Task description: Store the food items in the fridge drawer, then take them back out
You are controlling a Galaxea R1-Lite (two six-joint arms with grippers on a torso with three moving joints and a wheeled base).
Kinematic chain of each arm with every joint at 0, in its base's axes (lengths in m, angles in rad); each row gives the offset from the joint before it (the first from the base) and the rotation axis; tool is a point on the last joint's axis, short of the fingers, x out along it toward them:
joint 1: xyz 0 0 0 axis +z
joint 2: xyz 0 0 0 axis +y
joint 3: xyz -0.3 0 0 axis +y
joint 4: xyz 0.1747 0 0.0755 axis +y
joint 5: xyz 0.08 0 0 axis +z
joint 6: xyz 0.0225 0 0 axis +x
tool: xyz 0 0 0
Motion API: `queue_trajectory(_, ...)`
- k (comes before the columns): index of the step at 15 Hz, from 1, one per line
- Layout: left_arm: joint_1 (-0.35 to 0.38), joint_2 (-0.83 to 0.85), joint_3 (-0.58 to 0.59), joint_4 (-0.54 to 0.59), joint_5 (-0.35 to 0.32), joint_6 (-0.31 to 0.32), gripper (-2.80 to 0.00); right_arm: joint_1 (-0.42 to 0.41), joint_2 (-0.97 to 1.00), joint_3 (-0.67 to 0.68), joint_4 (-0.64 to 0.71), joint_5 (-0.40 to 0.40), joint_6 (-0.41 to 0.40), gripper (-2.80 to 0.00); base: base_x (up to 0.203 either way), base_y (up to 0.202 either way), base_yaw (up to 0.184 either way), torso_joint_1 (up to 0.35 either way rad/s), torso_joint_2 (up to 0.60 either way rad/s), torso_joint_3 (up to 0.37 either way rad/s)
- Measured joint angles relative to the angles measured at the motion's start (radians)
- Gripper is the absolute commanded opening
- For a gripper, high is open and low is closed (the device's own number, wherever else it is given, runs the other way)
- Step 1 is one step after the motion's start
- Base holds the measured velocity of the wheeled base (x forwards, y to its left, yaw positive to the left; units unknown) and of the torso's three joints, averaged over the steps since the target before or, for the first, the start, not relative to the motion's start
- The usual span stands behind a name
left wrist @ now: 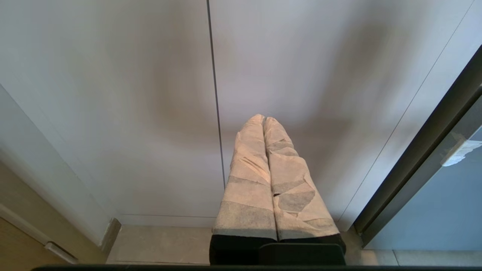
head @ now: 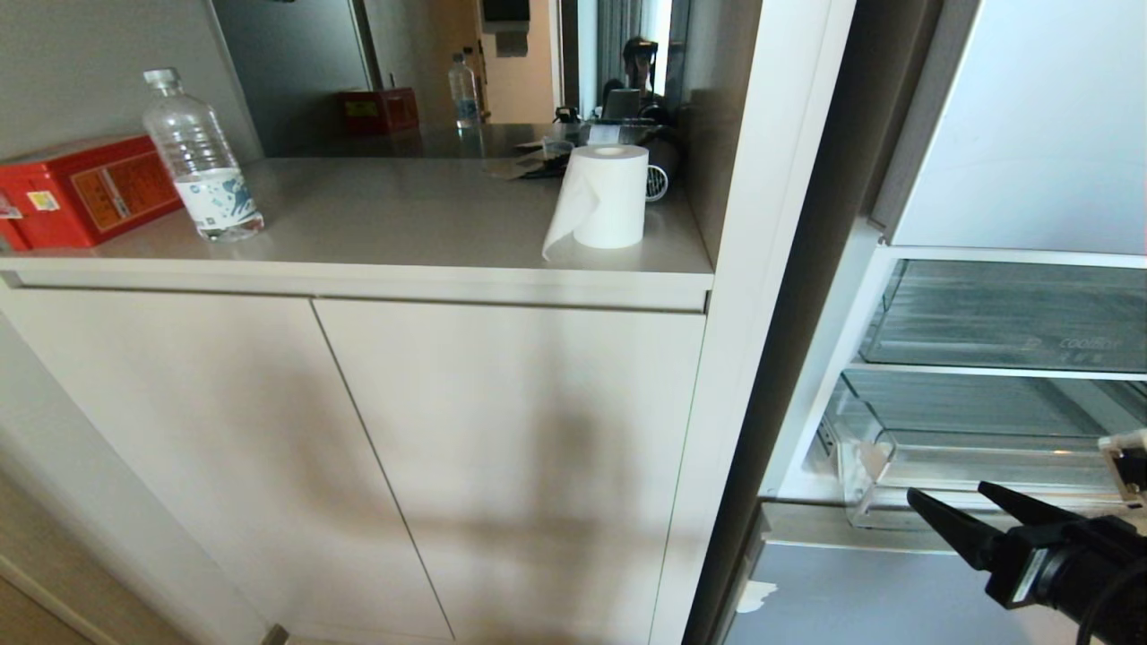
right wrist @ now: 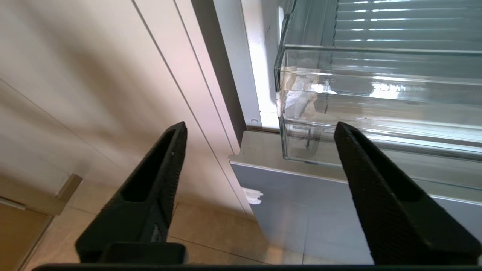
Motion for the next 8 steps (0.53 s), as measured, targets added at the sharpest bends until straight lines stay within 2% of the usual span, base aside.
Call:
queue_trajectory(2,0.000,0.000,0.000,0.000,0.000,0.000,-2.80,-0.011,-0.115,-0.090,0.199,0.000,0.003,0.00,0.000,0.000,0.000,0.000,0.00,0.000)
queue_trajectory(6,0.000,0.000,0.000,0.000,0.000,0.000,-2.80,-0.072,-0.237,-0.372,0.691,0.000,-0.002,0.00,0.000,0.000,0.000,0.000,0.00,0.000)
queue_trajectory(8,0.000,0.000,0.000,0.000,0.000,0.000,-2.80,-0.114,-0.207,-0.433,0.799,0.000,-0.015,0.00,0.000,0.000,0.000,0.000,0.00,0.000)
